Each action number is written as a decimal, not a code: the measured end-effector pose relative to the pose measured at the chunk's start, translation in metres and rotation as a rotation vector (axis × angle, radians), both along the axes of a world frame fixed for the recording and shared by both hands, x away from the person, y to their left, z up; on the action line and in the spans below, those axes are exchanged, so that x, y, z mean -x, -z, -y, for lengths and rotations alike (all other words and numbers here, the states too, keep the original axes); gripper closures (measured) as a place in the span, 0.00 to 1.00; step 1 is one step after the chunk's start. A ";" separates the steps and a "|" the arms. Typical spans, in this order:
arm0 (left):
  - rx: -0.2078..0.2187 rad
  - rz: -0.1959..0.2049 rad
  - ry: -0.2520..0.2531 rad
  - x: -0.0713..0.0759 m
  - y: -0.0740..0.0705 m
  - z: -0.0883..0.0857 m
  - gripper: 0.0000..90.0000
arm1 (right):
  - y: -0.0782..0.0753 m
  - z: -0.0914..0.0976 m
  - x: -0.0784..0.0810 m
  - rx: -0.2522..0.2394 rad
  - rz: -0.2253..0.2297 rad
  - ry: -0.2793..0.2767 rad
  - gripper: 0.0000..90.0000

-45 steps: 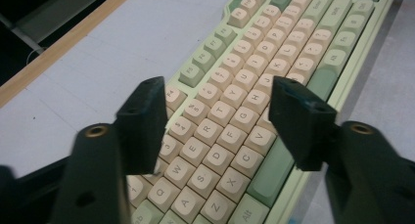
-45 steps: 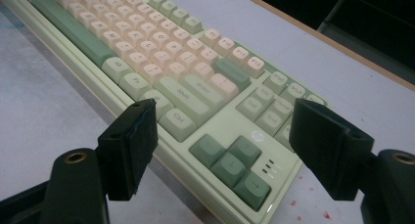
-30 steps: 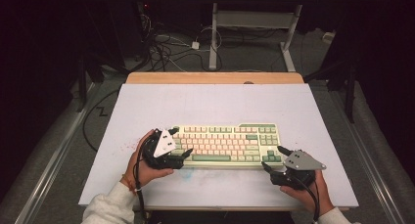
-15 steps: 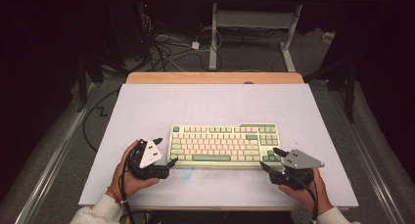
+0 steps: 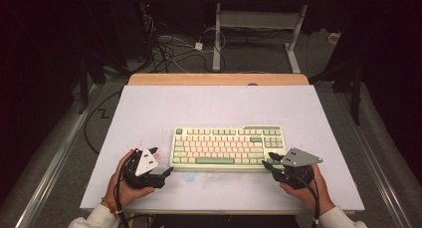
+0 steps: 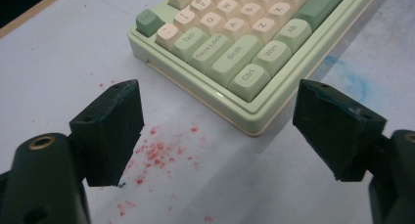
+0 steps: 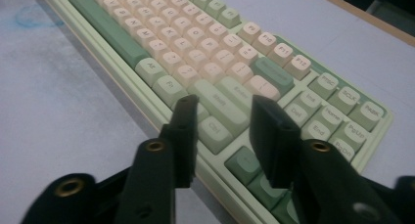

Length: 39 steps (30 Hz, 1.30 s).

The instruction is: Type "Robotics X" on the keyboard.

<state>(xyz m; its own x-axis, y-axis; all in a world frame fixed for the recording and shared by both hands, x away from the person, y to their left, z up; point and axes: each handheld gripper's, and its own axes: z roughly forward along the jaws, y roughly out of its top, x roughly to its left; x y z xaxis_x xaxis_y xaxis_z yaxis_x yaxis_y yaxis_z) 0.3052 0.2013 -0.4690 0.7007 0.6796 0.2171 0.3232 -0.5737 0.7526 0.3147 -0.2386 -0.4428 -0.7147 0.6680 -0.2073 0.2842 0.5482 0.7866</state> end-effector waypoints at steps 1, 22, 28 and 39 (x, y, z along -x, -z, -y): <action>-0.002 -0.001 0.000 0.000 0.000 0.000 0.20 | -0.001 -0.002 -0.002 0.011 -0.005 -0.002 0.77; -0.019 -0.024 0.022 -0.002 0.004 0.004 0.21 | -0.006 -0.066 -0.057 0.037 -0.054 -0.086 1.00; -0.036 -0.022 0.025 -0.001 0.005 0.005 0.21 | -0.002 -0.081 -0.070 0.045 -0.070 -0.086 1.00; -0.041 -0.032 0.033 -0.001 0.006 0.006 0.21 | 0.007 -0.095 -0.082 0.082 -0.086 -0.083 1.00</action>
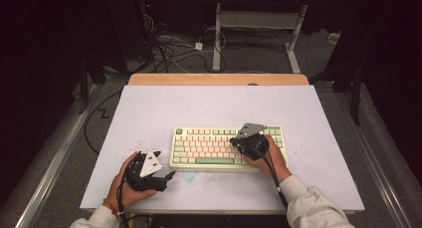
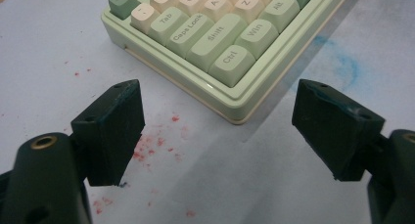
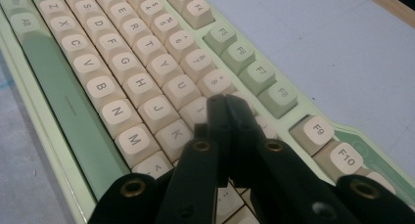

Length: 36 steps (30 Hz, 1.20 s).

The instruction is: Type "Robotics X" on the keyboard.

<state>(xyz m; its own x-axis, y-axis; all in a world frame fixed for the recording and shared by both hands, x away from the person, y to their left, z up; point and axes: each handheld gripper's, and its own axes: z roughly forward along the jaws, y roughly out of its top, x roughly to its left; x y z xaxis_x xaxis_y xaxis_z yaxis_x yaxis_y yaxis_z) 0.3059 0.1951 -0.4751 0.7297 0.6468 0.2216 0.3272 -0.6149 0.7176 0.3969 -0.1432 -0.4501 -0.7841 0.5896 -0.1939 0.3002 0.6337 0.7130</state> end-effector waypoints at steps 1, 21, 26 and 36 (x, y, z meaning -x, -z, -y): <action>-0.001 -0.001 0.001 0.000 0.000 0.000 0.21 | 0.000 0.000 0.000 0.002 0.001 0.001 1.00; 0.002 -0.015 -0.001 0.000 0.001 0.001 0.21 | 0.005 -0.007 -0.002 0.054 0.010 0.011 1.00; -0.004 -0.004 -0.002 0.000 0.000 0.000 0.21 | 0.002 -0.006 -0.001 0.033 0.003 0.019 1.00; -0.002 0.002 -0.010 0.000 0.000 0.000 0.21 | -0.010 0.000 0.002 -0.025 0.024 0.008 1.00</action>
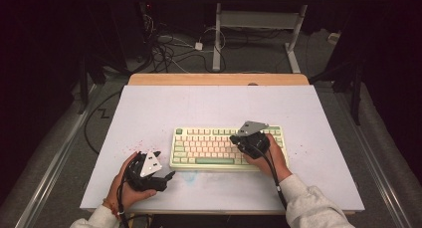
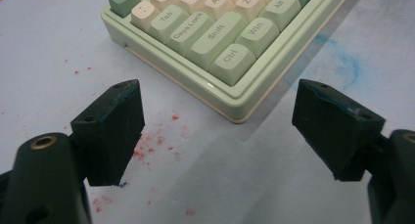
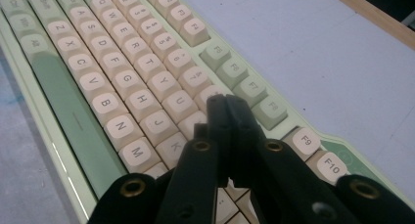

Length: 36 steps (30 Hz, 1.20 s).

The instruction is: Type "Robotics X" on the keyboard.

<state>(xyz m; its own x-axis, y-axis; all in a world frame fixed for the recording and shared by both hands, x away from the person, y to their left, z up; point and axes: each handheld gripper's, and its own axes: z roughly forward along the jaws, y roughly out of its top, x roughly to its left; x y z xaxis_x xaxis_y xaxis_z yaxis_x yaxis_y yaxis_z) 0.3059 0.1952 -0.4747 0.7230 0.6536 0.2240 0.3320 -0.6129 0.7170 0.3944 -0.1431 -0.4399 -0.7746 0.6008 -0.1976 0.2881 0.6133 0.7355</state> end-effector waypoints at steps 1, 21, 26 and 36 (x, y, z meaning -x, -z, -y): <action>0.000 0.000 0.000 0.000 0.000 0.000 0.21 | -0.001 0.000 0.001 -0.006 0.000 -0.001 1.00; -0.012 0.003 -0.013 0.001 -0.001 -0.002 0.21 | -0.021 0.008 0.026 -0.103 0.105 -0.026 0.47; -0.009 0.003 -0.020 0.000 -0.002 -0.003 0.21 | -0.023 0.012 0.033 -0.115 0.156 -0.003 0.36; 0.034 0.016 -0.044 0.002 -0.006 -0.004 0.23 | -0.027 0.030 0.046 -0.141 0.195 0.036 0.29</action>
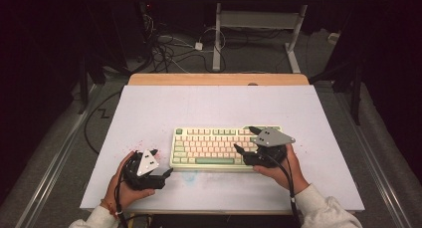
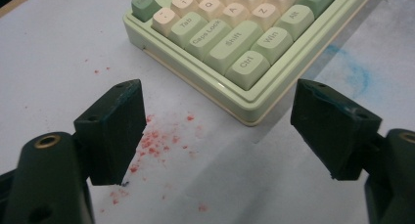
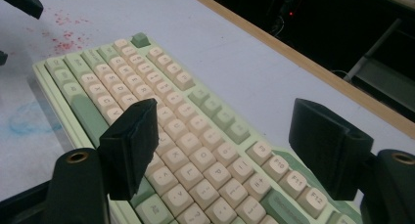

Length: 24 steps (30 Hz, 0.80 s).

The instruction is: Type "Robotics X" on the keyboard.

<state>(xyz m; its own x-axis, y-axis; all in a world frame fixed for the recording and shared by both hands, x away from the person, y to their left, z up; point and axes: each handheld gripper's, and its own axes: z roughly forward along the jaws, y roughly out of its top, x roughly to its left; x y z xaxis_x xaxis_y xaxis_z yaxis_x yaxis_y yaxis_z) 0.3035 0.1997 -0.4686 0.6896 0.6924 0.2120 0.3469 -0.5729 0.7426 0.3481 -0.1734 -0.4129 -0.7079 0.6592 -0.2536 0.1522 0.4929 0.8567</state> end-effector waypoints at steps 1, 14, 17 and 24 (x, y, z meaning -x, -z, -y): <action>0.009 0.003 0.000 0.000 -0.001 0.000 0.24 | 0.000 0.002 0.002 0.001 0.011 0.003 0.29; 0.057 0.008 -0.030 0.001 -0.010 0.001 0.31 | 0.005 0.037 0.024 0.011 0.068 0.054 0.29; 0.061 -0.001 -0.032 0.000 -0.013 0.003 0.37 | 0.008 0.043 0.030 0.002 0.059 0.062 0.30; 0.073 -0.035 -0.008 -0.007 -0.020 0.010 0.61 | 0.013 0.059 0.041 0.001 0.053 0.092 0.30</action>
<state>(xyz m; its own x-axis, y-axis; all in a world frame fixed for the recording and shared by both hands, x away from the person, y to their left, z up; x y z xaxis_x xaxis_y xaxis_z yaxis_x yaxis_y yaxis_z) 0.3109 0.1896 -0.4484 0.6903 0.7105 0.1367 0.3779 -0.5151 0.7693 0.3074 -0.2325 -0.4258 -0.6296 0.7209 -0.2899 0.1512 0.4796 0.8644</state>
